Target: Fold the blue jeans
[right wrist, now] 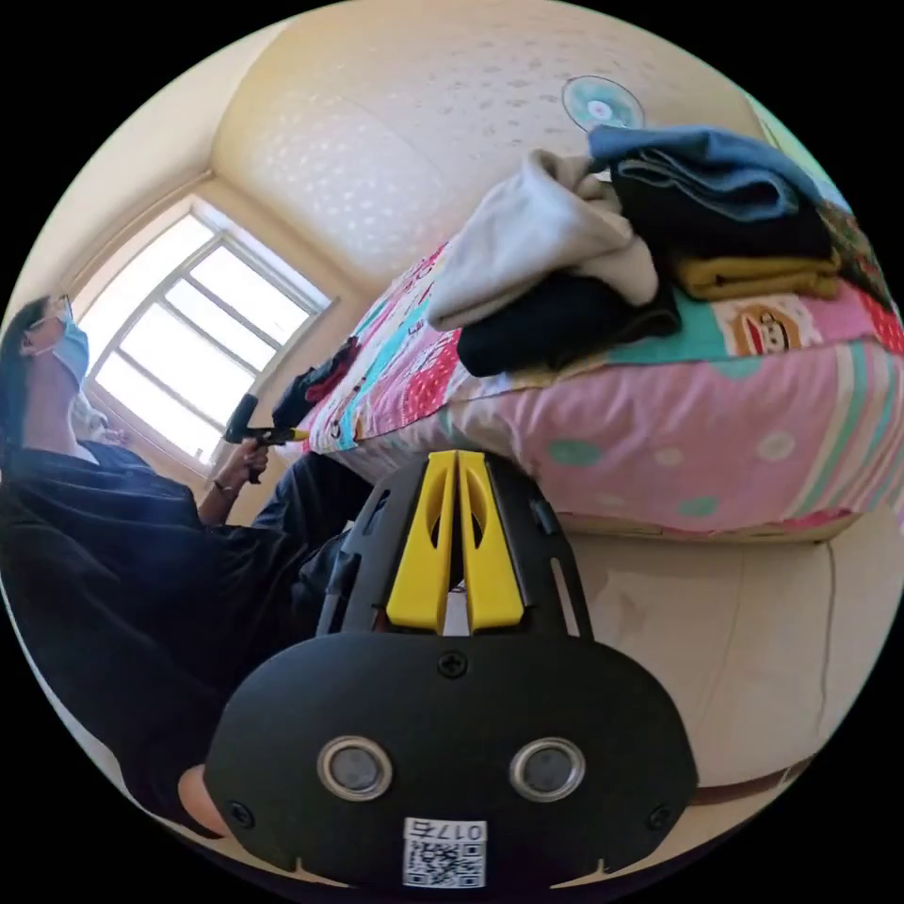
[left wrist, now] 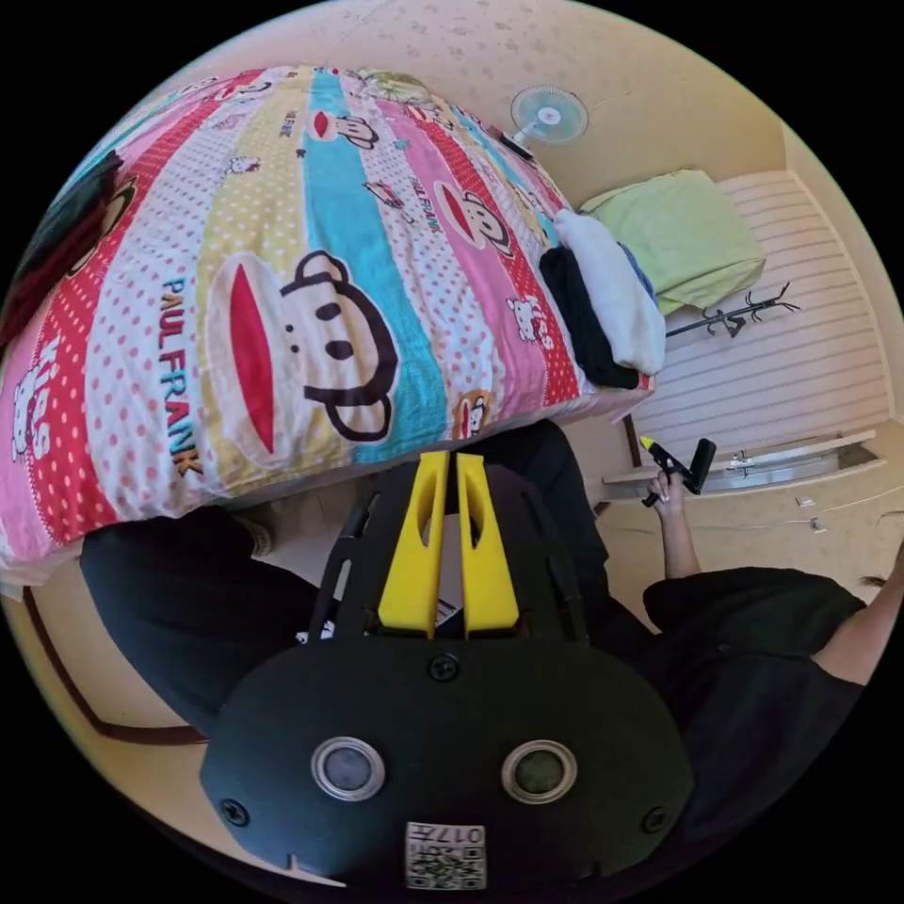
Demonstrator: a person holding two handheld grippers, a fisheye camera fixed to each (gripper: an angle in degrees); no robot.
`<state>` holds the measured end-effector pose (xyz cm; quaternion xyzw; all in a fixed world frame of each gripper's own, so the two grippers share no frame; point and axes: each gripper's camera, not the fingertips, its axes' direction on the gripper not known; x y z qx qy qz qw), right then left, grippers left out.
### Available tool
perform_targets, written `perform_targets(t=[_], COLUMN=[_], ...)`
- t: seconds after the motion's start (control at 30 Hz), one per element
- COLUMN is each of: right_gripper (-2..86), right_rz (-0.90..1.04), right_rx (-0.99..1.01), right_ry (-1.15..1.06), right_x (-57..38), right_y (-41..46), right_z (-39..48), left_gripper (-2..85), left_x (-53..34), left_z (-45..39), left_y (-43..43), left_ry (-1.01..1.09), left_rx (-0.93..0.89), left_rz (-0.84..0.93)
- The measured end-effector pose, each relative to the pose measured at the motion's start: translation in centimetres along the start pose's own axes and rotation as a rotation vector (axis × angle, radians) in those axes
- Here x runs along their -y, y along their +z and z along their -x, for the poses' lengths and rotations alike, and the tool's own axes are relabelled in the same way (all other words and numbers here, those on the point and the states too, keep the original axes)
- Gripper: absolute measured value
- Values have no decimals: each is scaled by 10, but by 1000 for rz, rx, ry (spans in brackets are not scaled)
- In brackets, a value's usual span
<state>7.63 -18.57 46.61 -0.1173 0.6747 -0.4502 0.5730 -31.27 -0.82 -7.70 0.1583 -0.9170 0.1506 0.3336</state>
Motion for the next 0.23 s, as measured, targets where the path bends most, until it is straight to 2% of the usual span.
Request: perform_targets(t=[0.07,0.13,0.23], right_gripper=[2,2,2], right_rz=[81,108,26], right_rx=[-138,-162,-182], right_ry=[-99,-219,-407], right_x=[21,34,45], right_y=[22,38,53], right_z=[41,75,136], left_gripper=[-4,-7,-9], left_x=[-12,-29,-61], left_z=[1,2,-1], left_y=[-17,-37,-71], left_ry=[-17,-42,-35], left_rx=[68,179,355], left_rz=[-81,-169,-326])
